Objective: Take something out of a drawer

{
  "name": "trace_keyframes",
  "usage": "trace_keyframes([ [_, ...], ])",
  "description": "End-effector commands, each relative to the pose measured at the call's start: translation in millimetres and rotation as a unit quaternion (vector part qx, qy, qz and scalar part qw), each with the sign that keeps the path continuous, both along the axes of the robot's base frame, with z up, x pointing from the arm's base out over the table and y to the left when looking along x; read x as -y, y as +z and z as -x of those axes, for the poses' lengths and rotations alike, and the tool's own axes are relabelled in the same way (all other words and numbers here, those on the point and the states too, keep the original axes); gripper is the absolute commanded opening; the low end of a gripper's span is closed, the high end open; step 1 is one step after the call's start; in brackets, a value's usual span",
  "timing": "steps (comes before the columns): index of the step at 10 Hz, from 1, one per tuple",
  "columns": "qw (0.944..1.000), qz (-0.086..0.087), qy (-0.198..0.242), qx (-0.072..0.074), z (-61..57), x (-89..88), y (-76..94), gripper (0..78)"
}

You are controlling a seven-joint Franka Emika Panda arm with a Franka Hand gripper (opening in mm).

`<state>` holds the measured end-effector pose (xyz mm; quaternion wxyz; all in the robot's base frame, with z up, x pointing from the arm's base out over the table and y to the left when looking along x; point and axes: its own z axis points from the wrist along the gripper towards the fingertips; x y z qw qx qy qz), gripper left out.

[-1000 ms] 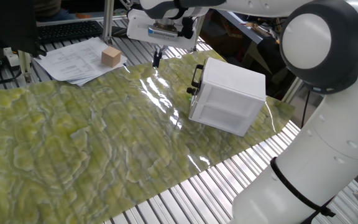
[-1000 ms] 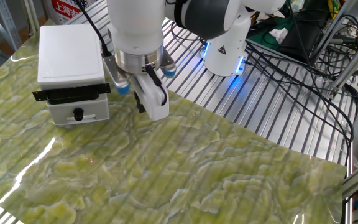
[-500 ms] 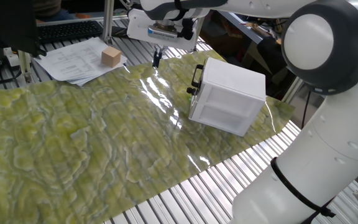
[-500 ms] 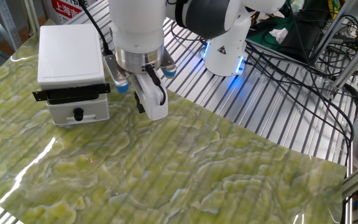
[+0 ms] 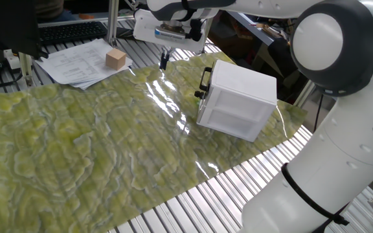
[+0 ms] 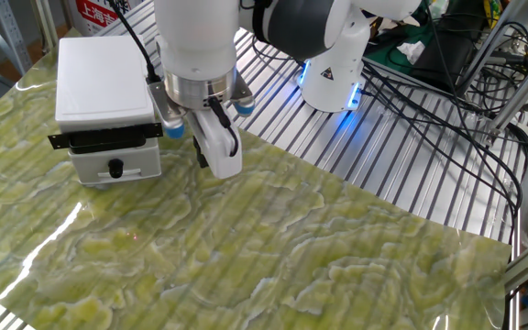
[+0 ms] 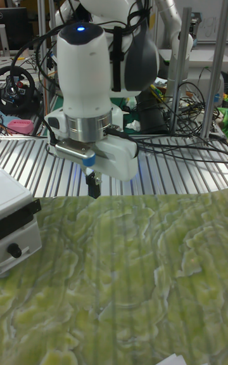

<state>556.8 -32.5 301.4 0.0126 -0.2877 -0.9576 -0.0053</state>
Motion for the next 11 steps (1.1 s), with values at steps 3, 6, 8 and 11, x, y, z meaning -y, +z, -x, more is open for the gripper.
trace_keyframes([
  [3,0.9998,0.002,0.017,0.011,-5.8,23.3,-14.6,0.0],
  [6,0.9997,0.002,0.022,0.010,-8.7,30.8,-17.5,0.0],
  [8,0.9996,0.003,0.026,0.011,-10.8,38.7,-21.4,0.0],
  [11,0.9990,0.007,0.042,0.013,-15.8,54.0,-26.5,0.0],
])
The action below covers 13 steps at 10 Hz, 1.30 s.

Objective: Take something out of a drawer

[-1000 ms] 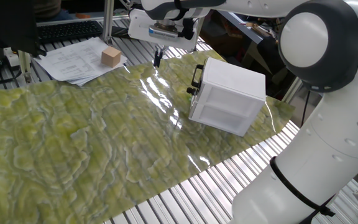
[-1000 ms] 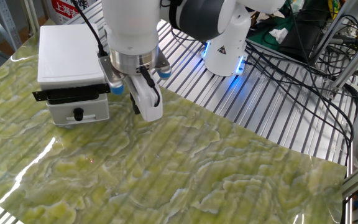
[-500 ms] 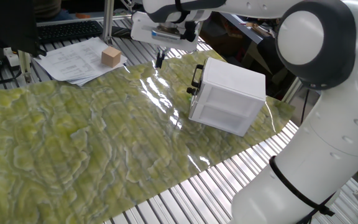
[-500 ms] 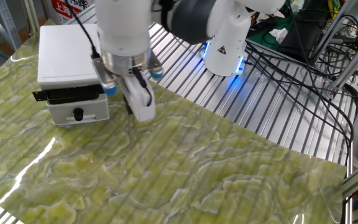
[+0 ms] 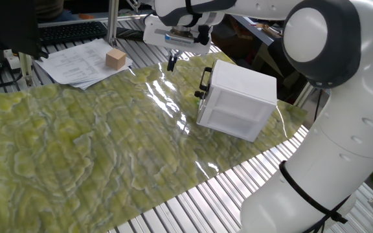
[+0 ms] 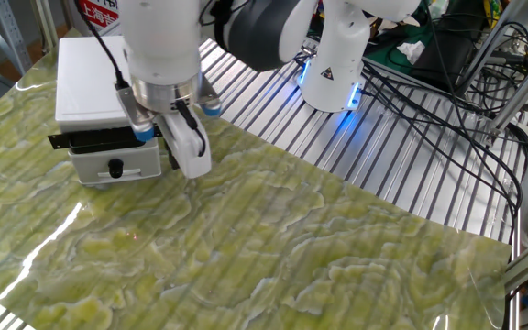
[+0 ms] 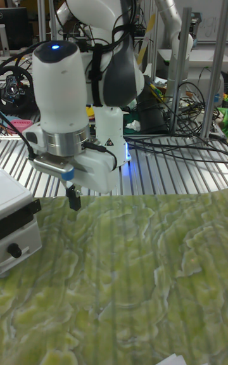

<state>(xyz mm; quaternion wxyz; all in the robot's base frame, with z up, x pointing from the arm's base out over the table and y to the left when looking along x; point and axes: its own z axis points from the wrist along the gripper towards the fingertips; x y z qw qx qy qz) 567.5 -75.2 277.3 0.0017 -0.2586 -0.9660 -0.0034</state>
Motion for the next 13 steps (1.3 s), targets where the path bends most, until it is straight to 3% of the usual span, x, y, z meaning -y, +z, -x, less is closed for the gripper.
trace_keyframes([
  [1,0.9999,0.002,0.013,0.003,-5.7,13.4,-2.7,0.0],
  [7,0.9995,0.011,0.029,0.003,-15.0,45.2,-13.2,0.0],
  [10,0.9995,0.022,0.022,0.002,-16.8,53.5,-16.6,0.0],
  [13,0.9997,0.023,0.008,0.001,-17.5,57.1,-18.2,0.0],
])
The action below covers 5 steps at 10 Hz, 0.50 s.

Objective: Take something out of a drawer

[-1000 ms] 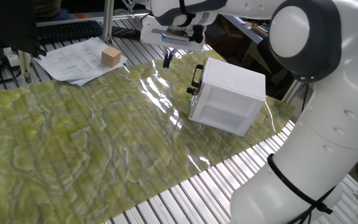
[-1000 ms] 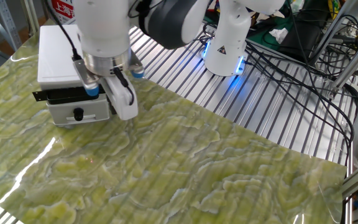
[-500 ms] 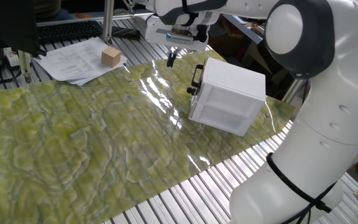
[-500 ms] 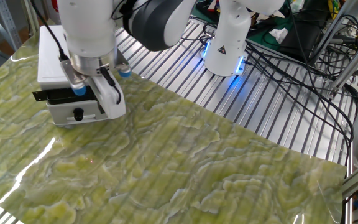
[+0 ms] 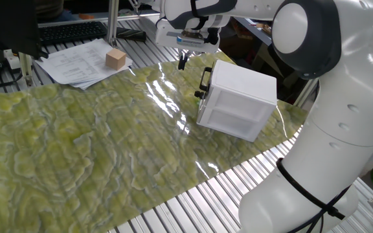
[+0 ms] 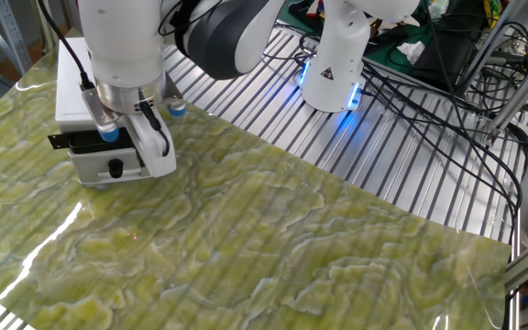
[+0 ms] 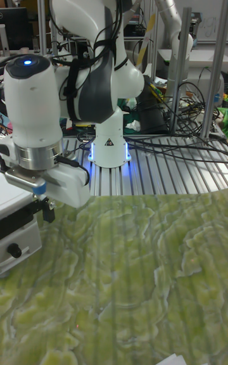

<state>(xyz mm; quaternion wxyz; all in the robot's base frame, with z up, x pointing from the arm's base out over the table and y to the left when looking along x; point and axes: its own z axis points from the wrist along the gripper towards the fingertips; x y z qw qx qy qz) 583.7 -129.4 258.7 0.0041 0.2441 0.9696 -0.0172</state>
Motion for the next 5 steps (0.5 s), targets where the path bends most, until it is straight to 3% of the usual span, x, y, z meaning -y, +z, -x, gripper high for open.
trace_keyframes([
  [1,1.0000,0.002,-0.005,0.001,-1.7,4.7,-0.3,0.0],
  [2,1.0000,0.002,-0.004,0.000,-1.9,6.1,-0.9,0.0],
  [3,1.0000,0.002,-0.004,0.000,-1.9,6.1,-0.9,77.4],
  [5,1.0000,0.002,-0.004,0.000,-1.9,6.1,-0.9,77.4],
])
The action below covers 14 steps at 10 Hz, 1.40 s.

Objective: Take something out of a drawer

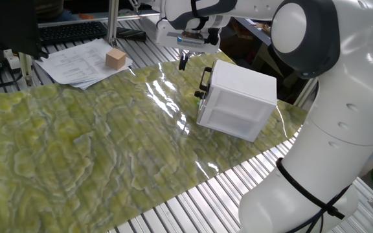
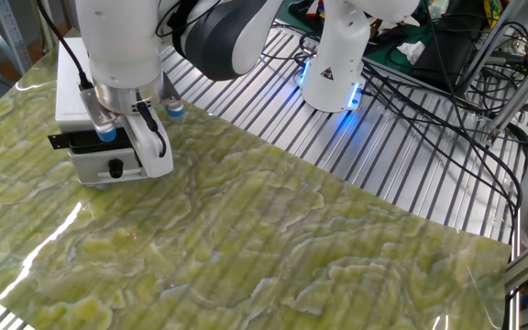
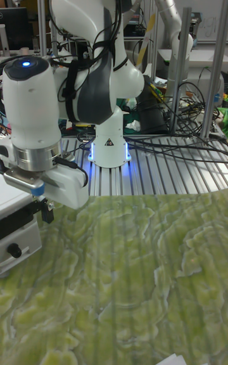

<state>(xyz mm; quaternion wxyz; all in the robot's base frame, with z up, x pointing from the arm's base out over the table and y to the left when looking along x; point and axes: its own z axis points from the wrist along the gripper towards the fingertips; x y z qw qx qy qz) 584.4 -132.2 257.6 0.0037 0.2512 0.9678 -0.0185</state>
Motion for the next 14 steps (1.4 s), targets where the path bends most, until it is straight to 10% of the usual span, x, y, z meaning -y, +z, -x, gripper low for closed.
trace_keyframes([
  [1,1.0000,0.000,0.004,0.001,-1.2,3.2,0.3,77.4],
  [12,1.0000,0.000,0.004,0.001,-1.2,3.2,0.3,77.4],
  [14,0.9999,-0.001,0.013,-0.002,-4.1,30.1,-10.8,77.4],
])
